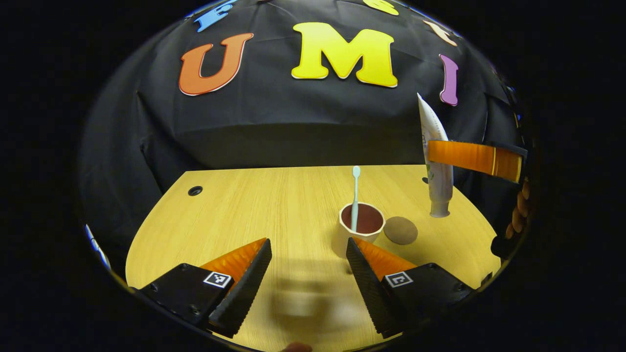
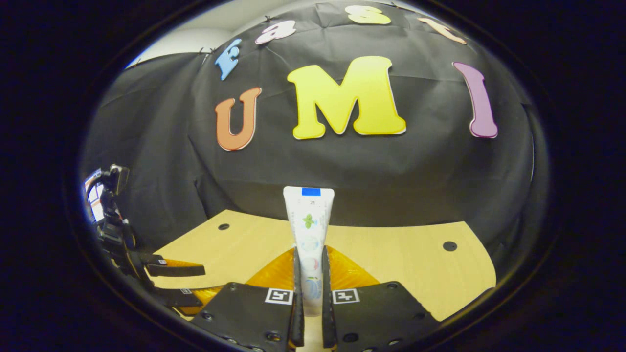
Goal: Put the toothbrush and toothpaste on the desktop into the cup, then pick up the cup and place it on the coaster on the desktop.
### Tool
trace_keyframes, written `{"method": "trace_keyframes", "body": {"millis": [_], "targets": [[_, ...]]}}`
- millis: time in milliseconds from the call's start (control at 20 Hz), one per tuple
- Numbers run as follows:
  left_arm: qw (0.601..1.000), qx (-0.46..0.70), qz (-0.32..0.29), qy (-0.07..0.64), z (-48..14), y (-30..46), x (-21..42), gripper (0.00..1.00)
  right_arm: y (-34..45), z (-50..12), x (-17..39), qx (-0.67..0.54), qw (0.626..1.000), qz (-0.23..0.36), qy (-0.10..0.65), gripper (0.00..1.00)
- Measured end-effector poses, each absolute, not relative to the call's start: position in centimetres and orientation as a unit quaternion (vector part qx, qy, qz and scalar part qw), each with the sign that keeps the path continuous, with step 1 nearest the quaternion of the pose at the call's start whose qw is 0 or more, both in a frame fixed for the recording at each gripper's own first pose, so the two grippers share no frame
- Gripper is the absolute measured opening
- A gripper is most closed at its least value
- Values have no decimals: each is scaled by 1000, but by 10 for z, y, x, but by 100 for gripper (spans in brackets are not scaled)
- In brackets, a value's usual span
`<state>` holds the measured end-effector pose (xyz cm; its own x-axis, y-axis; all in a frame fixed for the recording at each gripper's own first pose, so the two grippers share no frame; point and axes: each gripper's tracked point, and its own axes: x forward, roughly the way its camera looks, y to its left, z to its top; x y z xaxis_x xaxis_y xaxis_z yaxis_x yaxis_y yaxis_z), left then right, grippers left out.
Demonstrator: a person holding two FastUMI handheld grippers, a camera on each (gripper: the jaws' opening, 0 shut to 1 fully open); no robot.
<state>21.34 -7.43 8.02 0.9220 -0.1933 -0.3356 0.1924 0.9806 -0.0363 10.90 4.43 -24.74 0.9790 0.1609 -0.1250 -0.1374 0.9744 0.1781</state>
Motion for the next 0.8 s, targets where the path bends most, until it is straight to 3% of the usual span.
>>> {"method": "trace_keyframes", "body": {"millis": [800], "targets": [[972, -25, -42, 229, 41, -50, 190, 98, 105, -284, 165, 69, 981, 170, 59, 15]]}}
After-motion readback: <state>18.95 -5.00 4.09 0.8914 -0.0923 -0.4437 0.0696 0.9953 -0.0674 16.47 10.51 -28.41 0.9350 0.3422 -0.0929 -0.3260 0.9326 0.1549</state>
